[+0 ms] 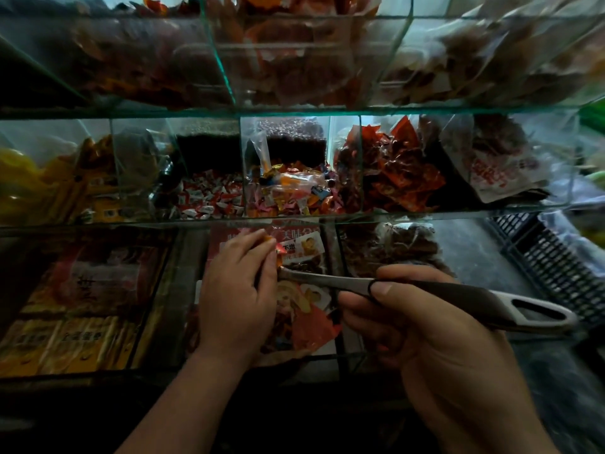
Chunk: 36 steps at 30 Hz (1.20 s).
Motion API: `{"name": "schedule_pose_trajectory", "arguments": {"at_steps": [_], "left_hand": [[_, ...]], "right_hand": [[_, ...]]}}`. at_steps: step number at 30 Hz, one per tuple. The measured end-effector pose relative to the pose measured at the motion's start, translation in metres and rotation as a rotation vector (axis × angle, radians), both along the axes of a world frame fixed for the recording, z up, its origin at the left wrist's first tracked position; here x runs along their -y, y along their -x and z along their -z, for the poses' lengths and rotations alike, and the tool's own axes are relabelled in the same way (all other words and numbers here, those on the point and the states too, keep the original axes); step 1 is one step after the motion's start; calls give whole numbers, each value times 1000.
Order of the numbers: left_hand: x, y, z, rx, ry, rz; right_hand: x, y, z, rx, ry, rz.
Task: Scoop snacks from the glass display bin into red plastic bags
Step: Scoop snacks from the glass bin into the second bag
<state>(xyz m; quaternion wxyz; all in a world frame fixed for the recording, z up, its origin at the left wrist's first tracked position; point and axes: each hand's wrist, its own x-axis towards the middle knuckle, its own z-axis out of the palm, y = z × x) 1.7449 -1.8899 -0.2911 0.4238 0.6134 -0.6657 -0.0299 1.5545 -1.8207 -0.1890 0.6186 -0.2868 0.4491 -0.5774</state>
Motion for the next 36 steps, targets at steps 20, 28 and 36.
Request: {"name": "schedule_pose_trajectory", "arguments": {"at_steps": [20,28,36], "left_hand": [[141,17,-14,-270,-67,64],[139,9,-12,-197,-111,157],[118,2,-30,-327,-140,184]], "right_hand": [[180,-57,16,268,-27,455],[212,-33,65,-1351,788,-28],[128,-29,38,-874,813,283]]}}
